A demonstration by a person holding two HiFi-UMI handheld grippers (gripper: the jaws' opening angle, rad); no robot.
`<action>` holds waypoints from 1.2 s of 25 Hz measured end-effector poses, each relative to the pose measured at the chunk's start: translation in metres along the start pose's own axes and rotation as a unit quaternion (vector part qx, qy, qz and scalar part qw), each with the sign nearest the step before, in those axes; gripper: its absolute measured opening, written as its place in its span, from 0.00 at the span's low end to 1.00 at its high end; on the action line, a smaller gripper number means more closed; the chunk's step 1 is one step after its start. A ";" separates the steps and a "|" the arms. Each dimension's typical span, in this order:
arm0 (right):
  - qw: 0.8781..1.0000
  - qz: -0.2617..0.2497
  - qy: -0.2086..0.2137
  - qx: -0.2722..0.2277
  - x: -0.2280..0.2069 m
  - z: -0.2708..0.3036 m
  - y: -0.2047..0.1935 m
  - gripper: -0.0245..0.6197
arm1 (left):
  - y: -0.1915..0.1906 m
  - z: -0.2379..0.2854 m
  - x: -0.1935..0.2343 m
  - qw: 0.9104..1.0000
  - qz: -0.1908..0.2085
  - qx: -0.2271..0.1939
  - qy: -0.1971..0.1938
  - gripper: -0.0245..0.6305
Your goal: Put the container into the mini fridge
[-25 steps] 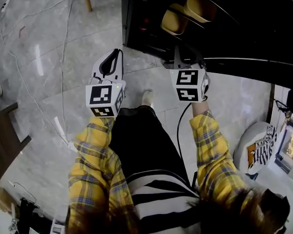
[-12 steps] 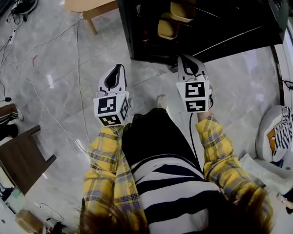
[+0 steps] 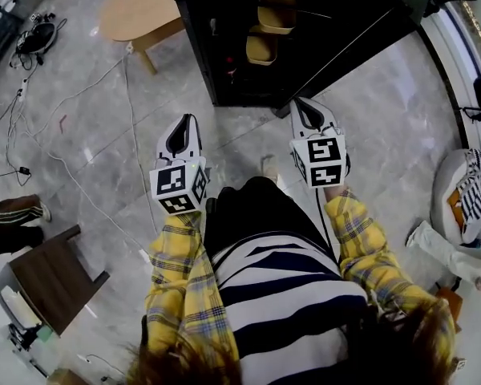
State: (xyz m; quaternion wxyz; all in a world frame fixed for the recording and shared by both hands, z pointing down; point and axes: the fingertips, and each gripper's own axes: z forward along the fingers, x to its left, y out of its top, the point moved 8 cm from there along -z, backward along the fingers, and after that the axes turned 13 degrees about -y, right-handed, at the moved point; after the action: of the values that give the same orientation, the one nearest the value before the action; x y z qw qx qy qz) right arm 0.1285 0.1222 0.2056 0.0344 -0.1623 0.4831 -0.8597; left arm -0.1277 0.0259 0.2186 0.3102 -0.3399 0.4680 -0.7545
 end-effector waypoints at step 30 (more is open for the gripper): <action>0.999 0.016 0.035 -0.010 0.005 -0.048 0.012 0.08 | 0.007 -0.054 -0.020 0.999 -0.013 -0.028 0.013 0.08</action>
State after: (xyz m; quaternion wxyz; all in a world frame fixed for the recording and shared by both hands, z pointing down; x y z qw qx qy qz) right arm 0.1075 0.1539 0.1735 0.0294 -0.1247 0.4949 -0.8595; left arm -0.1584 0.0659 0.1902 0.2849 -0.3449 0.4885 -0.7492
